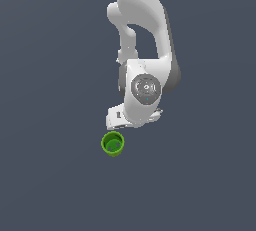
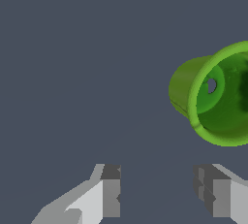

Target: Pick up the object and move it to a goal position.

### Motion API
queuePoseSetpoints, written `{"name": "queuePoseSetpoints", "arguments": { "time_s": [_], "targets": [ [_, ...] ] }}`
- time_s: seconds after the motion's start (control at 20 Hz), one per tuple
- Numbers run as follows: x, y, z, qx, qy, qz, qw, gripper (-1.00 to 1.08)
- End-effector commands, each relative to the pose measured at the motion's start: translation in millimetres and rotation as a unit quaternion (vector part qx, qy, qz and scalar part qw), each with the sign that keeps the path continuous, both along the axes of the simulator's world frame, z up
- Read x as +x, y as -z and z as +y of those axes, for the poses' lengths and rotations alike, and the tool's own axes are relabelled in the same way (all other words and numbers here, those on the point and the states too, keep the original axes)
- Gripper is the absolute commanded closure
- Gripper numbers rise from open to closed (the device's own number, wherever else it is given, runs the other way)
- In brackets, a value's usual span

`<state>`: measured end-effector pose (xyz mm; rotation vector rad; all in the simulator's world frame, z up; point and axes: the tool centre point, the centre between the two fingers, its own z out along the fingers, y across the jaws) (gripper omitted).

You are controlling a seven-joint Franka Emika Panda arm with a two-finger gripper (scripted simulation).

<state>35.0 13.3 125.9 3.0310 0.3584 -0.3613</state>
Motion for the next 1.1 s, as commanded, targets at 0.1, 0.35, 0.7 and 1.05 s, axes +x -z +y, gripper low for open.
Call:
{"name": "queuePoseSetpoints", "arguments": {
  "time_s": [0.1,0.35,0.7,1.05],
  "targets": [
    [8,10,-8,-0.01,-0.02,0.031,0.9993,-0.2],
    [16,20,-15,-0.02,-0.04,0.062,0.9971,-0.2],
    [25,34,-24,-0.033,-0.065,0.099,0.9924,-0.2],
    [32,45,-30,-0.043,-0.085,0.128,0.9872,-0.2]
  ]
}}
